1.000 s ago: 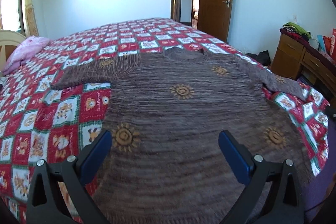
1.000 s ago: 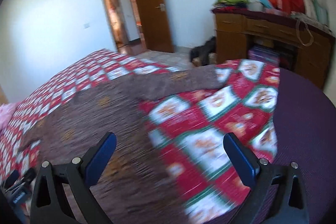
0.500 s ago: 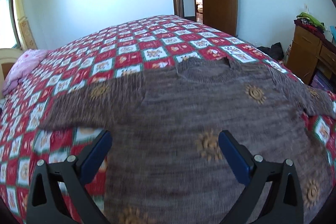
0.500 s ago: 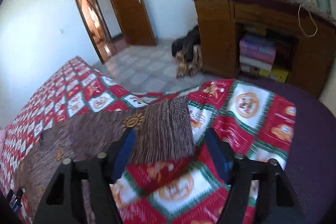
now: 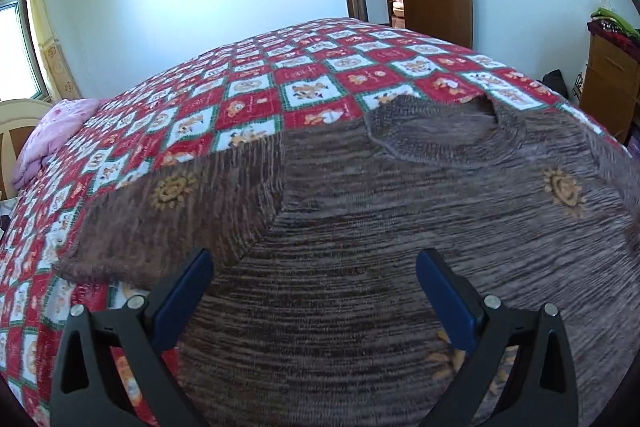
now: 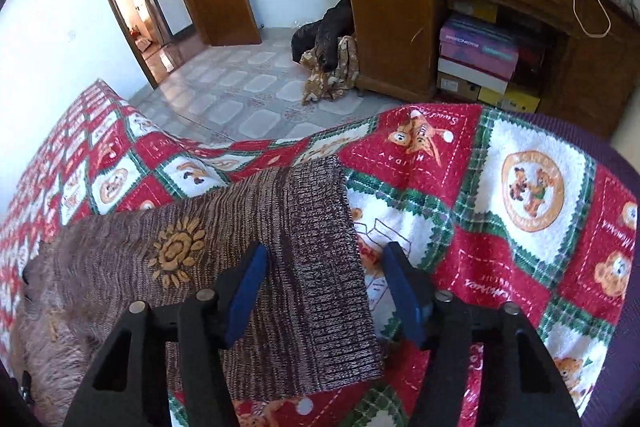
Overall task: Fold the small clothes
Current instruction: 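Grasp the sweater sleeve cuff with the right gripper, then fold the held sleeve across the sweater body with the right gripper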
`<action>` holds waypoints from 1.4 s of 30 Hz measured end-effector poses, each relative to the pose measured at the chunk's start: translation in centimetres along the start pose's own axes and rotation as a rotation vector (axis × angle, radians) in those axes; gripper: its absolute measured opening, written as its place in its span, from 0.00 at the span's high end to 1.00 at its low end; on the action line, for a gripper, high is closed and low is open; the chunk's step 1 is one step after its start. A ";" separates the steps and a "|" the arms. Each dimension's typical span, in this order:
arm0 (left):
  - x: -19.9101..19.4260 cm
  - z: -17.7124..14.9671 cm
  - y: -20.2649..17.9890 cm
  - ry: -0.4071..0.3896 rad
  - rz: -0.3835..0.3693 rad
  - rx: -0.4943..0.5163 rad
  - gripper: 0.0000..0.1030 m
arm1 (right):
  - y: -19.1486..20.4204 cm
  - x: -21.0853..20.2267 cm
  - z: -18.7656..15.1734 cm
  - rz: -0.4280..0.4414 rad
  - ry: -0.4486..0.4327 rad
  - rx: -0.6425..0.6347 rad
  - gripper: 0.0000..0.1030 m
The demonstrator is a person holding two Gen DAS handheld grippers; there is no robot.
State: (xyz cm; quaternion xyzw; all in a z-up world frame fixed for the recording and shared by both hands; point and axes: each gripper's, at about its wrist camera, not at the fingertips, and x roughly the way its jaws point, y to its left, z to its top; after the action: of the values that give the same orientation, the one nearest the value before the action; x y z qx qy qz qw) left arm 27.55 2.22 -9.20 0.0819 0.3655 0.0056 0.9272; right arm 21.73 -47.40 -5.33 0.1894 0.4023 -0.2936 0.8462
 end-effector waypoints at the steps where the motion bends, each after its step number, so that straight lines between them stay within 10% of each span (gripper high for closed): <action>1: 0.5 -0.2 0.0 0.029 -0.012 -0.002 0.00 | 0.0 0.0 0.0 -0.006 -0.002 -0.009 0.49; 4: 1.2 0.0 0.2 0.063 -0.037 -0.024 0.00 | 0.2 0.1 0.4 -0.010 -0.001 -0.042 0.78; 10: 2.2 -0.4 0.8 0.121 -0.091 -0.083 0.00 | 1.1 -0.5 0.8 0.014 0.017 -0.073 0.93; 18: 2.3 -0.6 1.0 0.113 -0.109 -0.100 0.00 | 5.3 -5.6 1.4 0.118 -0.039 -0.128 0.93; 27: 2.0 -0.9 2.1 0.078 -0.133 -0.152 0.00 | 19.4 -10.5 -1.9 0.367 -0.035 -0.268 0.93; 42: 2.1 -1.1 2.8 0.052 -0.170 -0.197 0.00 | 39.2 -2.6 -12.9 0.688 0.242 -0.362 0.93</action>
State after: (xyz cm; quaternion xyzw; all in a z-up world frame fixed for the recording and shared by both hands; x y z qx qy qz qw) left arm 28.43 5.34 -10.98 -0.0411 0.3925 -0.0347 0.9182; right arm 38.55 -9.70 -7.72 0.1940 0.4572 0.1066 0.8614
